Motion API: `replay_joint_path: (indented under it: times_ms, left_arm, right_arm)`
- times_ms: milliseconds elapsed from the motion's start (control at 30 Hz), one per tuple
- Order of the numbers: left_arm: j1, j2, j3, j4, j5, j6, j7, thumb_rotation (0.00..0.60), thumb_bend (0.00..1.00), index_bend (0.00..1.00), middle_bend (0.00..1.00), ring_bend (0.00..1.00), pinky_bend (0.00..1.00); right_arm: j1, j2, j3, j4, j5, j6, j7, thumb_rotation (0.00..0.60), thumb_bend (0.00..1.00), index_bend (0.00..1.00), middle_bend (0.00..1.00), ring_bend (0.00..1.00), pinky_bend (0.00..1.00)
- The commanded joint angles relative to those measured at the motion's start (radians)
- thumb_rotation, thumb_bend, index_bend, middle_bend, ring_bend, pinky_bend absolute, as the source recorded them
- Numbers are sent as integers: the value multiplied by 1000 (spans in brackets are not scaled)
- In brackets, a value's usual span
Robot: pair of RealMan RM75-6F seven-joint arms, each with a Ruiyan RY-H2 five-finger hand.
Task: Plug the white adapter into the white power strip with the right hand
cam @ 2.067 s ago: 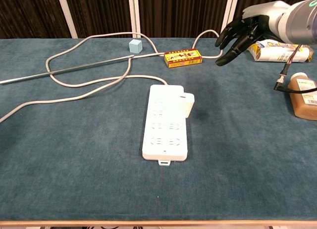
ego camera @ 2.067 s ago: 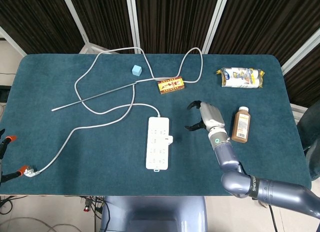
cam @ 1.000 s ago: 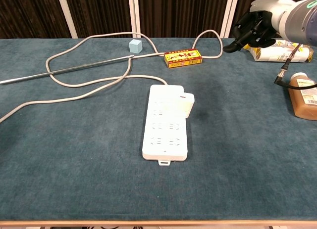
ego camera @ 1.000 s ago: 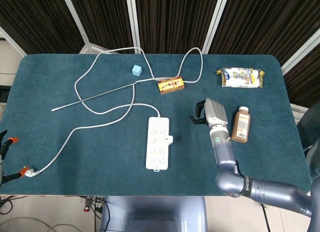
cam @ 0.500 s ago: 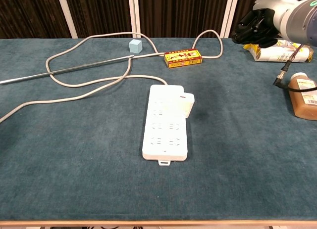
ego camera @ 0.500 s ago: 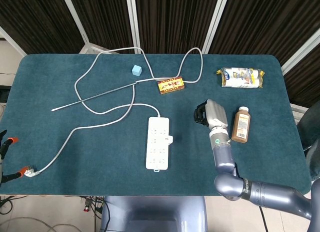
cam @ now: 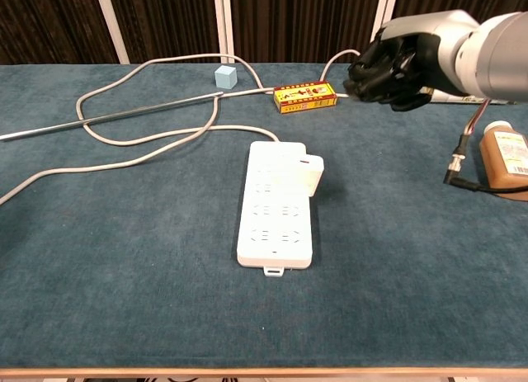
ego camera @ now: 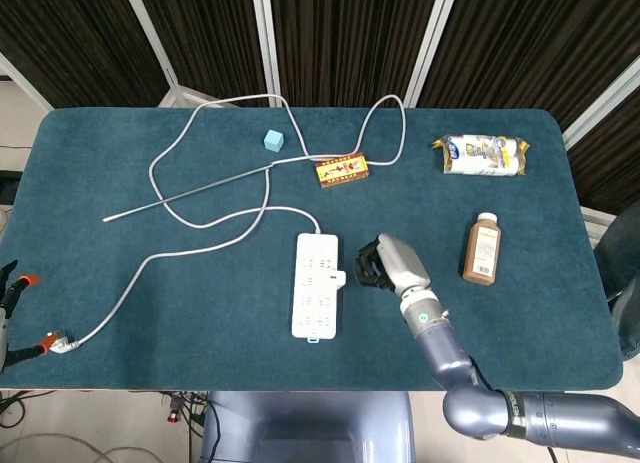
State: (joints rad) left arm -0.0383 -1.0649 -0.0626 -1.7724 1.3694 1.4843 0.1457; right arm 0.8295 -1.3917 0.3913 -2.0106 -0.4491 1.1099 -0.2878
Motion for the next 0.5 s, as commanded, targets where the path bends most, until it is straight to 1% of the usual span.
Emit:
replay_joint_path:
  times_ms: [33,167,267,400,500]
  left_arm:
    - [1,1,0,-1,0,2,-1,600,89,244,9,0,0]
    - [1,3,-2,0,-3,3,-5,600,89,244,8,0,0]
    - [1,4,-2,0,-5,2,-5,600,90,244,8,0,0]
    - [1,4,-3,0,-5,3,-7,600,90,244,9,0,0]
    - [2,5,-5,1,-6,5,-10,600,90,244,9,0,0]
  right_arm:
    - [18,-9,-23,-8,-11,-3,-31,600,947,1000,892,1000,1000]
    - [49,-23,-46,1,5,-8,-78,600,948,1000,893,1000,1000]
    - [86,-24,-67,22,40,-35,-136,600,947,1000,893,1000,1000]
    - [143,-27,-73,54,107,-60,-202,600,947,1000,893,1000,1000]
    - [173,-31,-71,67,152,-65,-225,600,947,1000,893,1000,1000]
